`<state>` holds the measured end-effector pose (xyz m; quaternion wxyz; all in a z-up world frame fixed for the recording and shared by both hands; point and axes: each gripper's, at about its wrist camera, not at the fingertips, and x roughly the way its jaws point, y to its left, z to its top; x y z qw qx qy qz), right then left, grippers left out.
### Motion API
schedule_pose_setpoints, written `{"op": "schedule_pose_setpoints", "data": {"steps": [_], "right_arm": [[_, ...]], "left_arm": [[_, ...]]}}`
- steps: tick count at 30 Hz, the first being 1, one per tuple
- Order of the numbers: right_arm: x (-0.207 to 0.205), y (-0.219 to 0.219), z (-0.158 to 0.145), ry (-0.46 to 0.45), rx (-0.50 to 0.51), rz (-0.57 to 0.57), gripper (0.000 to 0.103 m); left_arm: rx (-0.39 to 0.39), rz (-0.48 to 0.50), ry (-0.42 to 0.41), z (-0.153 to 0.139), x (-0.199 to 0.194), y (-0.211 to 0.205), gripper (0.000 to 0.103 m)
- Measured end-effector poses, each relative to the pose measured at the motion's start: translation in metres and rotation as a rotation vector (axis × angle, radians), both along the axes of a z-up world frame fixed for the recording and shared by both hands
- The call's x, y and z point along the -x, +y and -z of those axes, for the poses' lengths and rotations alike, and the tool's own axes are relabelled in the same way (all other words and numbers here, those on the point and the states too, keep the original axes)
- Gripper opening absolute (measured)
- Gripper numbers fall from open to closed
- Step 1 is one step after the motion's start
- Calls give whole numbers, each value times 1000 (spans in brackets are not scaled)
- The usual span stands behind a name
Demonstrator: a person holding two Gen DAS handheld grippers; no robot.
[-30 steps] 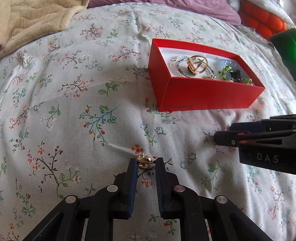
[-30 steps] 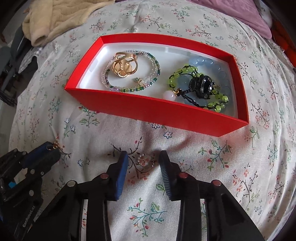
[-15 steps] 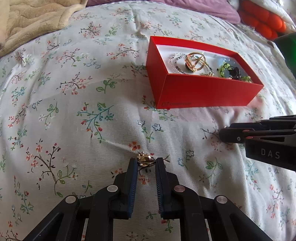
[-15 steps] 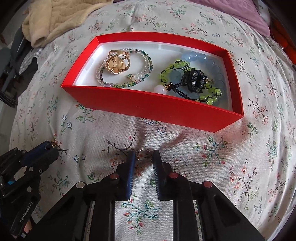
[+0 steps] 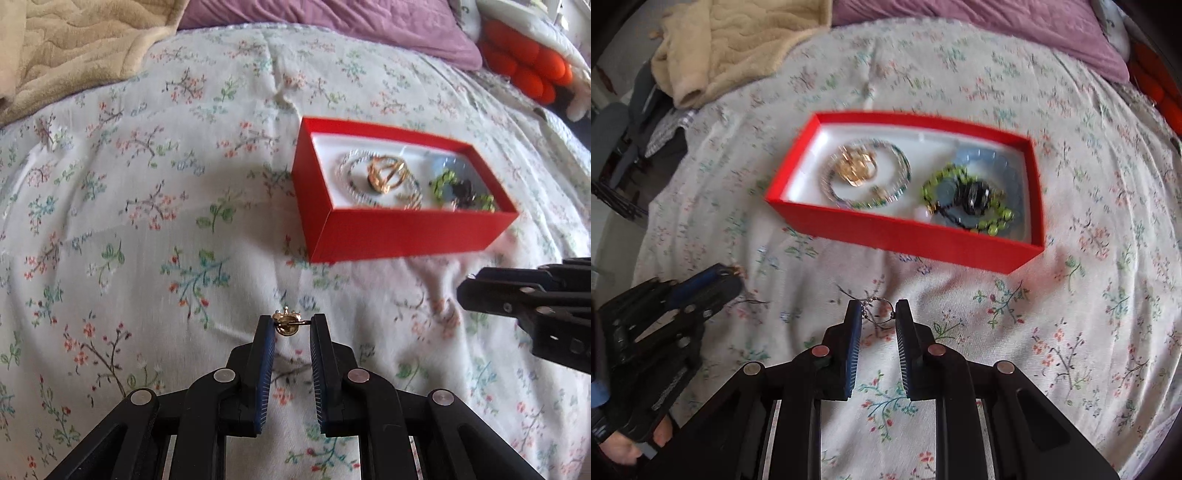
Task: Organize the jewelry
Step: 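Carry both earrings over the red box with both tools, then open both tools to drop the earrings into the red box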
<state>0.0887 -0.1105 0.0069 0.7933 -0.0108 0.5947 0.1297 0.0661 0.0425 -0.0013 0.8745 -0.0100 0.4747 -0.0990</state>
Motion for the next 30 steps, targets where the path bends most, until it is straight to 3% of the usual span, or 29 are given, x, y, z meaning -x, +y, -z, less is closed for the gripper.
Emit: {"op": "schedule_pose_setpoints", "data": {"steps": [8,14,23,30], "right_arm": [[-3,-8,-41,-92,-57,36,20],[-15,-26,-55,-128,-67,115,20],[-39,-56,-48,-125,-81,225,20],[-53,-64,-36,-112,-76,250,21]], "left_arm": [[21,7,-41,-22,-14,-17,14],[49,16,-75,-36,-31,-35,14],[50,18,-101,-34,-57,-60,14],[43,0,-109,-24,-76,-68,14]]}}
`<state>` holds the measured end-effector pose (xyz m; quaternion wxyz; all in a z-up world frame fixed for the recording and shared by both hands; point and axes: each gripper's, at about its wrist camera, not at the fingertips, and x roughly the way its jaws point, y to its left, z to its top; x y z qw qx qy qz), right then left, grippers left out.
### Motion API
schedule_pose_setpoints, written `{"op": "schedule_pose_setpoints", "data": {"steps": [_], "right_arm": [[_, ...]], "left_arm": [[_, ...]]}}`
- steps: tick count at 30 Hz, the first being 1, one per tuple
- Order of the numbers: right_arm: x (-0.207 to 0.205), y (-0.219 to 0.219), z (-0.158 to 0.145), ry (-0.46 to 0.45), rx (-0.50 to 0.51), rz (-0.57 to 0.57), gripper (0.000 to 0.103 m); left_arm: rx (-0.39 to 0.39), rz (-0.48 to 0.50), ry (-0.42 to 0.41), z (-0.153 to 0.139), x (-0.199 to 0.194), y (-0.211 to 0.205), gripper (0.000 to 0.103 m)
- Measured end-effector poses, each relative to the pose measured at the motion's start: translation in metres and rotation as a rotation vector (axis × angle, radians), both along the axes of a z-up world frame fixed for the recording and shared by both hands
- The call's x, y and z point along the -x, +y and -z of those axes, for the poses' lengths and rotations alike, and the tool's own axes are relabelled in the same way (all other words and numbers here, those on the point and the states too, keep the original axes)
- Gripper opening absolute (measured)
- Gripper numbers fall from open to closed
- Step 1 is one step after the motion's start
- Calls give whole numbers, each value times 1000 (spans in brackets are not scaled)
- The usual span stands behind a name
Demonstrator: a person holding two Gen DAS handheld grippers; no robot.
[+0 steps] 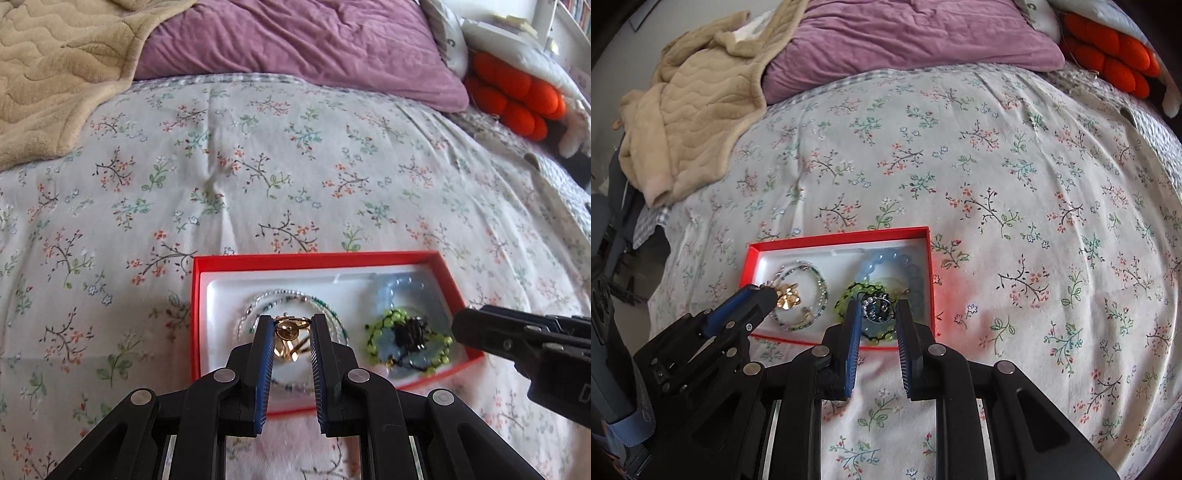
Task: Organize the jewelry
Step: 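Open both tools to drop the earrings into the red box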
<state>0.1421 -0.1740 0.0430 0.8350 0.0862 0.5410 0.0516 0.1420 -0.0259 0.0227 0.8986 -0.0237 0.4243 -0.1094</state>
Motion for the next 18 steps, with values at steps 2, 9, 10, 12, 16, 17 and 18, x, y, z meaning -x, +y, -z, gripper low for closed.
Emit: {"op": "schedule_pose_setpoints", "data": {"steps": [2,9,10,12,16,17,18], "right_arm": [[-3,-2,4,9,0,2,21],[-6,-5,8,27,-19,-1,23],[-6,-5,7,26,-21,-4,25],[-4,-6,4,17,-28,-6,42],[1,-10,-3,-4,-33,-1,49],[3,-11,-5,-7,-32,-1,50],[5,-13,-8,-9,-32,1,50]], "left_arm": [[-16,-1,-9,3,-1,-2,14],[-34,3,-17,1,-1,-1,36],[-35,4,-18,0,-1,-1,42],[-42,14,-25,-2,3,-2,47],[-58,24,-34,-9,12,-1,59],[-59,24,-31,-11,15,0,64],[-60,22,-29,-13,17,0,67]]}}
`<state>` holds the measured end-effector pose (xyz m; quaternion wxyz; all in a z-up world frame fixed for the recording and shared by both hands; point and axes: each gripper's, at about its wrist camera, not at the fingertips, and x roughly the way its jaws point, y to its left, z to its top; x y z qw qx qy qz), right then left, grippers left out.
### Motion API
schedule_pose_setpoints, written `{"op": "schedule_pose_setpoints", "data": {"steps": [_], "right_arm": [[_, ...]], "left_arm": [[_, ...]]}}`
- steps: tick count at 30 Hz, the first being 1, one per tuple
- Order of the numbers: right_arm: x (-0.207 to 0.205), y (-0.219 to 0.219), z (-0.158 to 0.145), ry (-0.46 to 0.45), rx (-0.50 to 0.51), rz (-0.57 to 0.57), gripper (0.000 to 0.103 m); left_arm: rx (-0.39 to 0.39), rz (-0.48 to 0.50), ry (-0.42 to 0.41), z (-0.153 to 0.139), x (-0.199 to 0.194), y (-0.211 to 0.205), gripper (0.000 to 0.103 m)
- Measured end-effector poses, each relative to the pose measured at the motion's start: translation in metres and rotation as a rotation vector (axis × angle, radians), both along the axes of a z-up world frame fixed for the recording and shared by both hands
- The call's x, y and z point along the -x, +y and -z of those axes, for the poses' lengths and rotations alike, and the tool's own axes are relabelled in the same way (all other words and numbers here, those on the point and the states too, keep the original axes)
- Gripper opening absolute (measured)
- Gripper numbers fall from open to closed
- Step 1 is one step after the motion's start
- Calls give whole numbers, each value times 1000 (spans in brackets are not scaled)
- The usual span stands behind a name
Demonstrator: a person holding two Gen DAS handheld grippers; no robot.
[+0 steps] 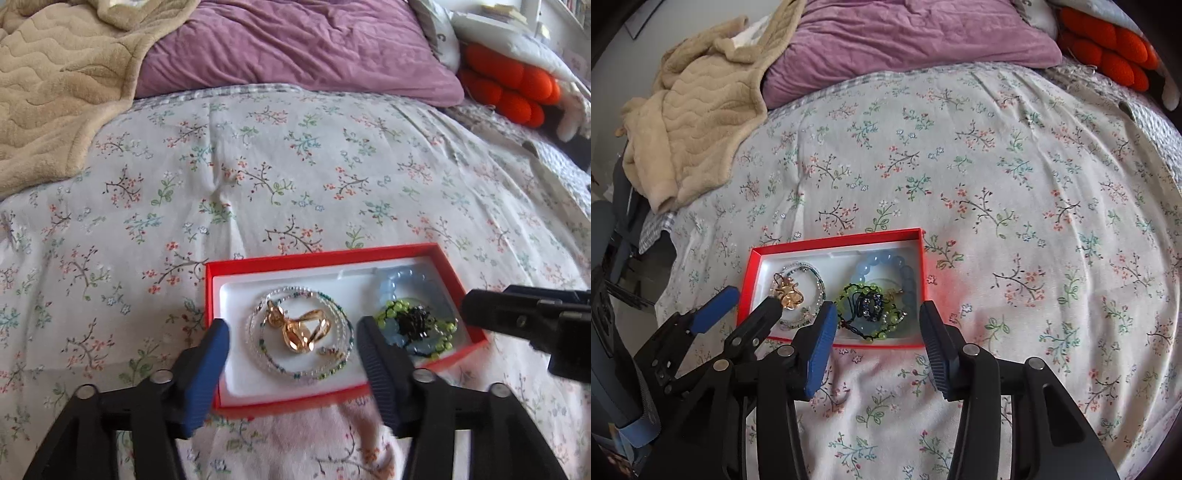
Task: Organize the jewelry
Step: 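Open both tools to drop the earrings into the red box, then withdraw both open tools away from the red box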
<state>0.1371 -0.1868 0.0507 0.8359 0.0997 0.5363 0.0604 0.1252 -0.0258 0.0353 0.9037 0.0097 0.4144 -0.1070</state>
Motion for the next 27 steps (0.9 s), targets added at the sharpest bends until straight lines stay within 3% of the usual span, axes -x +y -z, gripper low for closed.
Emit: {"op": "schedule_pose_setpoints", "data": {"steps": [3,8,13,15,20,27], "right_arm": [[8,-5,-5,1,4,3,54],[25,-12,-12,8,38,4,63],[49,-11,-11,19,93,-7,74],[61,-8,-9,27,129,-21,88],[82,2,-4,26,204,-41,103],[94,13,10,50,290,-68,103]], "left_arm": [[-9,-5,2,-5,11,1,78],[-11,-18,50,-9,30,4,85],[-47,-94,101,-4,51,9,98],[-54,-118,125,-1,59,12,100],[-73,-161,174,8,76,18,102],[-82,-215,208,19,85,25,102]]}}
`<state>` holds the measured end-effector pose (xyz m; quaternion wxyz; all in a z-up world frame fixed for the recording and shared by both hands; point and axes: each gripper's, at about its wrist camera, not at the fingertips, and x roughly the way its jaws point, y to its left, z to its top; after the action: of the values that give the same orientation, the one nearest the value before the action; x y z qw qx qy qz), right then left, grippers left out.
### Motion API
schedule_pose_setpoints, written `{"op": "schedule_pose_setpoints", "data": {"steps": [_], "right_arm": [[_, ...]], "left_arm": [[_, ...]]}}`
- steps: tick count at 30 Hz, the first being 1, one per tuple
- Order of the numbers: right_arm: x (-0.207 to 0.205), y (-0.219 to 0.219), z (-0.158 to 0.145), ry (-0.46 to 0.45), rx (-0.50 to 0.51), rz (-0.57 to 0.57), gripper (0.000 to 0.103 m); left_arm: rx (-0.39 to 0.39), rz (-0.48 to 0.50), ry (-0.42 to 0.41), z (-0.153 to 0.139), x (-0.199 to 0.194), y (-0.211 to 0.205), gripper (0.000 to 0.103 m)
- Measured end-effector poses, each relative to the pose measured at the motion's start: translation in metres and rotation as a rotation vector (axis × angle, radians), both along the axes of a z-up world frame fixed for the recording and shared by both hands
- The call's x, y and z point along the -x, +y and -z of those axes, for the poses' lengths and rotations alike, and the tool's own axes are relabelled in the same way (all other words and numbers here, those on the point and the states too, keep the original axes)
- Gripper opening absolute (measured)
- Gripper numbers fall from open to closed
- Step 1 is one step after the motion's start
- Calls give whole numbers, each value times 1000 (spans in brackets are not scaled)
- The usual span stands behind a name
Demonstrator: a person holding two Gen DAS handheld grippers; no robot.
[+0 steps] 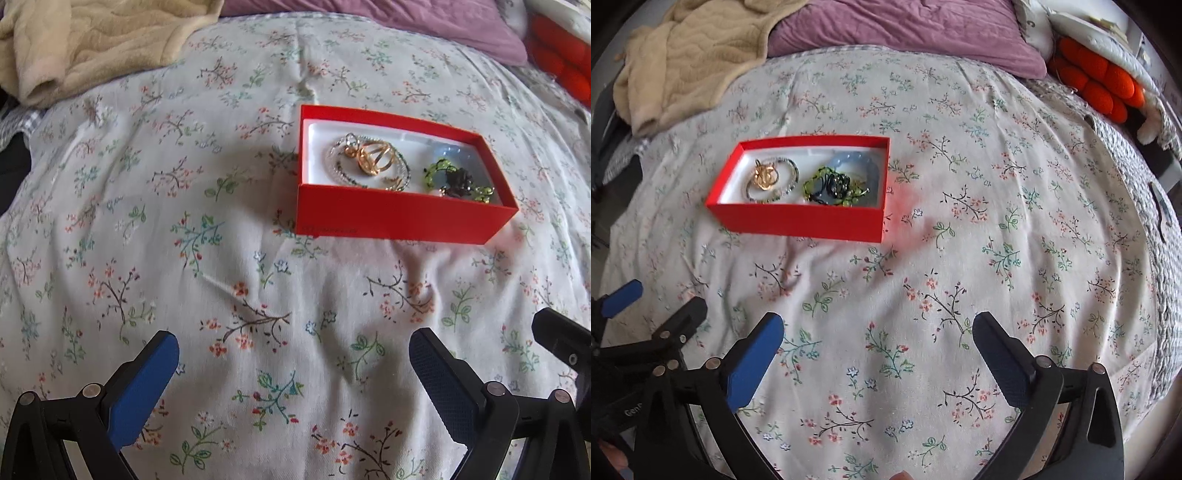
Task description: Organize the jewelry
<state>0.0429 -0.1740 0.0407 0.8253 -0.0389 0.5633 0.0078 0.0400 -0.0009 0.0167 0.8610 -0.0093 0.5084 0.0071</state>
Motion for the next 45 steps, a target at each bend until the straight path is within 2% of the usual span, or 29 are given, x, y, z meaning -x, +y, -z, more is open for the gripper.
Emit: {"op": "schedule_pose_setpoints", "data": {"steps": [45], "right_arm": [[-2,0,6,16,12,20,103]], "left_arm": [[-38,-6,-8,1,-3,2,102]]}}
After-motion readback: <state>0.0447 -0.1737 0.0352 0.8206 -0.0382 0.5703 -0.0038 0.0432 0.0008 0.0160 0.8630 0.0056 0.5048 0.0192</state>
